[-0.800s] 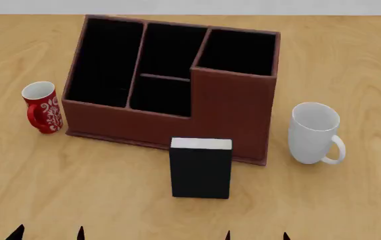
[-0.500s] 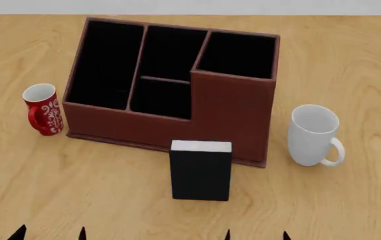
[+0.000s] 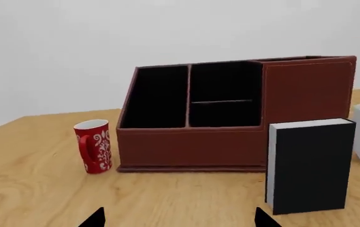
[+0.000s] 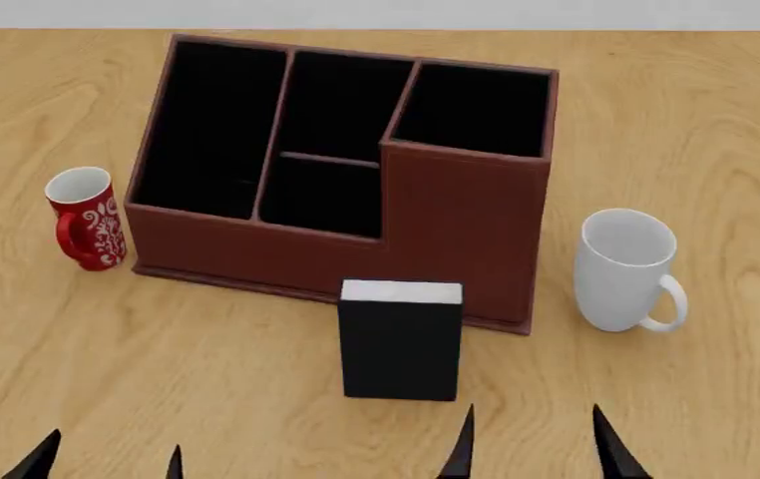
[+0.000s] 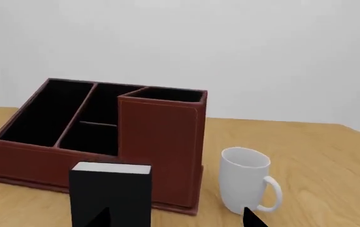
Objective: Pick up the book and place it in the right compartment of the caddy.
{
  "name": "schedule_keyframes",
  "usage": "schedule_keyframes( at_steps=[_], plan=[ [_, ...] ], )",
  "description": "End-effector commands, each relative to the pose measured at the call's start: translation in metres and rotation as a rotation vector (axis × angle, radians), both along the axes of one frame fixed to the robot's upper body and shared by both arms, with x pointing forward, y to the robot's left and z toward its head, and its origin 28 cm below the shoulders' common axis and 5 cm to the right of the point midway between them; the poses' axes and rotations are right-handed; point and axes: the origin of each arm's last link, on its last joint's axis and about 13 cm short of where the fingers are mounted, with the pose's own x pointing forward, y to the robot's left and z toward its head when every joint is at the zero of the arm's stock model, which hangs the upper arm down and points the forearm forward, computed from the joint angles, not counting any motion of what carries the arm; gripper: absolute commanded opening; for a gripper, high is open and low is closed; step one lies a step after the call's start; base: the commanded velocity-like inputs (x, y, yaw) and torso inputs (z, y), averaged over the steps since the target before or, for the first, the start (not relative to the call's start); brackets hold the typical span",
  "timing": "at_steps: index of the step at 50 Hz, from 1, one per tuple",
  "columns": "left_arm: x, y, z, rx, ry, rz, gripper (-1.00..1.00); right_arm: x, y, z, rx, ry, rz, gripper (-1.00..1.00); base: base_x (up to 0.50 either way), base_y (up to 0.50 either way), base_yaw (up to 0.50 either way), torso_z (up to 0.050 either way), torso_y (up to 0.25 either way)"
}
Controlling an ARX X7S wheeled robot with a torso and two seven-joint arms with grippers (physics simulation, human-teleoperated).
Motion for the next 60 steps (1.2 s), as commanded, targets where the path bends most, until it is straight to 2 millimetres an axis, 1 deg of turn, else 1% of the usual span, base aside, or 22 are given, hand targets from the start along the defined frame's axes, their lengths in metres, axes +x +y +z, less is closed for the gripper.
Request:
schedule_keyframes(
  at_steps=[1,7,14,24,34,43,50,60],
  plan=[
    [0.002,0.001,0.0,0.031,-0.123,-0.058,1.0,-0.007,-0.004,0.045,-0.018,-0.109,0.009,1.0,0.0,0.0,0.0,0.0,0.0],
    [0.004,0.001,0.0,0.055,-0.195,-0.082,1.0,-0.013,-0.004,0.065,-0.015,-0.151,0.027,1.0,0.0,0.0,0.0,0.0,0.0],
    [0.005,0.001,0.0,0.099,-0.29,-0.1,1.0,-0.02,-0.004,0.095,-0.022,-0.225,0.044,1.0,0.0,0.0,0.0,0.0,0.0],
    [0.007,0.002,0.001,0.166,-0.397,-0.116,1.0,-0.03,-0.006,0.119,-0.032,-0.279,0.053,1.0,0.0,0.0,0.0,0.0,0.0],
    [0.009,0.003,0.002,0.246,-0.514,-0.1,1.0,-0.036,-0.007,0.134,-0.032,-0.323,0.061,1.0,0.0,0.0,0.0,0.0,0.0],
    [0.01,0.003,0.003,0.296,-0.607,-0.083,1.0,-0.038,-0.008,0.141,-0.056,-0.343,0.05,1.0,0.0,0.0,0.0,0.0,0.0],
    [0.01,0.003,0.003,0.304,-0.616,-0.085,1.0,-0.039,-0.007,0.143,-0.051,-0.348,0.048,1.0,0.0,0.0,0.0,0.0,0.0],
    [0.01,0.003,0.003,0.307,-0.63,-0.087,1.0,-0.041,-0.008,0.144,-0.05,-0.352,0.046,1.0,0.26,0.0,0.0,0.0,0.0]
  ],
)
